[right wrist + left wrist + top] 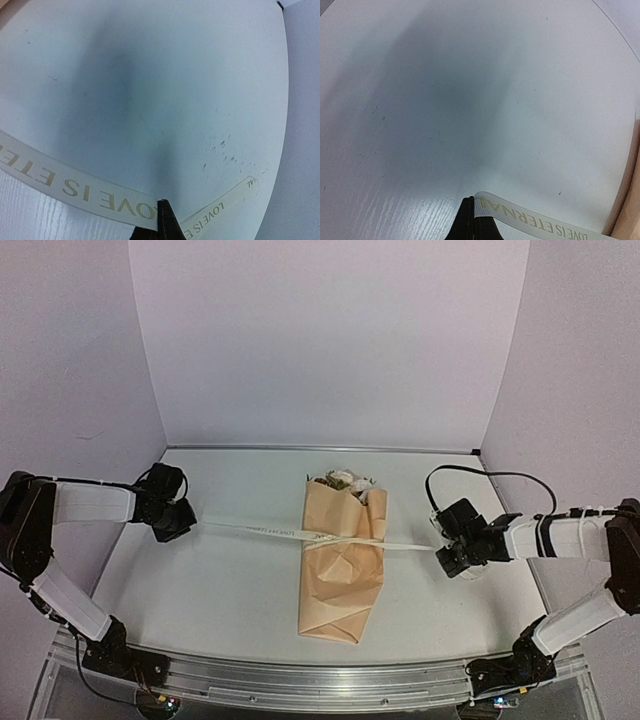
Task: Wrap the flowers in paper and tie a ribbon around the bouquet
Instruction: Tie the folded bouquet at the center of the board.
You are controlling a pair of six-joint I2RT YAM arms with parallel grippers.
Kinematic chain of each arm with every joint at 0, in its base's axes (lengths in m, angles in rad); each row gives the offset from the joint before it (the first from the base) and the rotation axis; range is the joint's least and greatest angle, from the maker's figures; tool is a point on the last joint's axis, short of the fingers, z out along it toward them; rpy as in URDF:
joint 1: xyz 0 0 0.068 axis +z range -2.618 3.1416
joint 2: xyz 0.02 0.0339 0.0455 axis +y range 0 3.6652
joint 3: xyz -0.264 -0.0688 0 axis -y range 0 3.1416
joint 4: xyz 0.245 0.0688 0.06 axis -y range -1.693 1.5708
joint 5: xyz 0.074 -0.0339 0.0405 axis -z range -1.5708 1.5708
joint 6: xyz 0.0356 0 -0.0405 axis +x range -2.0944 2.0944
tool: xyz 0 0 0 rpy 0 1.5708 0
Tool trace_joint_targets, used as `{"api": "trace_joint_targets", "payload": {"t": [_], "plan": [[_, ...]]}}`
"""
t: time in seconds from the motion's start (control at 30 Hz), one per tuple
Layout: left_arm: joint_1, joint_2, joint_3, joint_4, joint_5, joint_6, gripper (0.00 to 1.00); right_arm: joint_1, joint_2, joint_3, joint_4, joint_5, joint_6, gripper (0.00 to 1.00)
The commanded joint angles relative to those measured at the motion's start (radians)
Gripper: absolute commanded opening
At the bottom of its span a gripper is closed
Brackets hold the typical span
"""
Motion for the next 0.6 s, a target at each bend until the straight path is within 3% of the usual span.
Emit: {"api": "trace_joint_targets", "payload": {"t": [0.0, 0.2, 0.33, 0.57], "plan": [[0.086, -0.007, -0.036, 0.062, 0.078, -0.066, 0.00, -0.066, -0.005, 0.145, -0.318, -0.053, 0.235, 0.00], [0.371, 0.040, -0.049, 0.131, 0.303, -0.163, 0.00, -0.225, -0.026, 0.183, -0.350, -0.177, 0.510, 0.00], [0.534, 0.063, -0.044, 0.151, 0.374, -0.230, 0.00, -0.356, -0.050, 0.184, -0.348, -0.247, 0.658, 0.00], [0.701, 0.144, -0.003, 0.174, 0.441, -0.280, 0.00, -0.492, -0.045, 0.190, -0.344, -0.315, 0.762, 0.00]]}}
